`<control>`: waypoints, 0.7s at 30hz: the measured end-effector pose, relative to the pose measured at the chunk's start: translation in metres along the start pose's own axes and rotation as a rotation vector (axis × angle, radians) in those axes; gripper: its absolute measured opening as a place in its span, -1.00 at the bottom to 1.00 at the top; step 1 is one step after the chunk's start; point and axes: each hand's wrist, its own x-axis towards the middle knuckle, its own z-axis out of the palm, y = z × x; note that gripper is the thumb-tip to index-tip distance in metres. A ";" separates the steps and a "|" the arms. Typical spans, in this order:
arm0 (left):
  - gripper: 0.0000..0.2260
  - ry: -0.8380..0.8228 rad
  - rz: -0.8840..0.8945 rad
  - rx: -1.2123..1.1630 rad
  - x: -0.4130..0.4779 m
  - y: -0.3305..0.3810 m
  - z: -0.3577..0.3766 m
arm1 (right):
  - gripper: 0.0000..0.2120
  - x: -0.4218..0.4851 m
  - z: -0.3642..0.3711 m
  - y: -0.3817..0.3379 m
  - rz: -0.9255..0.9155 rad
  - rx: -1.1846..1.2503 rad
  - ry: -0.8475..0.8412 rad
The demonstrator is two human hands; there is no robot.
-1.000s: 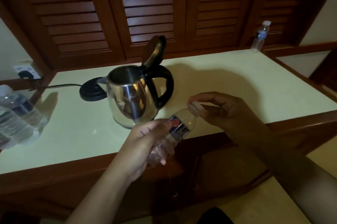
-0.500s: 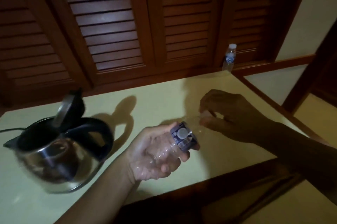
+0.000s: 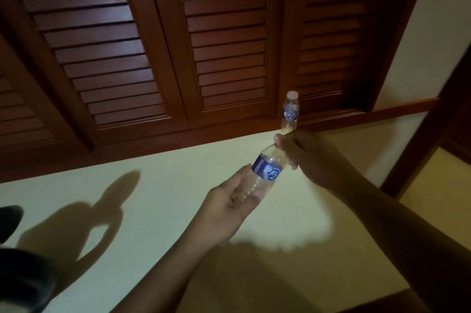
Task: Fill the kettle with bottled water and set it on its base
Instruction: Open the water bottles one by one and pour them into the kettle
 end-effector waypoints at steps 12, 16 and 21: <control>-0.72 0.161 -0.059 0.023 0.157 -0.025 0.028 | -0.86 0.087 0.025 0.106 0.217 0.478 0.278; -0.70 0.201 -0.129 0.008 0.213 -0.032 0.040 | -0.63 0.133 0.031 0.162 0.328 0.368 0.269; -0.62 0.190 -0.144 0.081 0.256 -0.038 0.048 | -0.44 0.163 0.031 0.191 0.239 0.255 0.058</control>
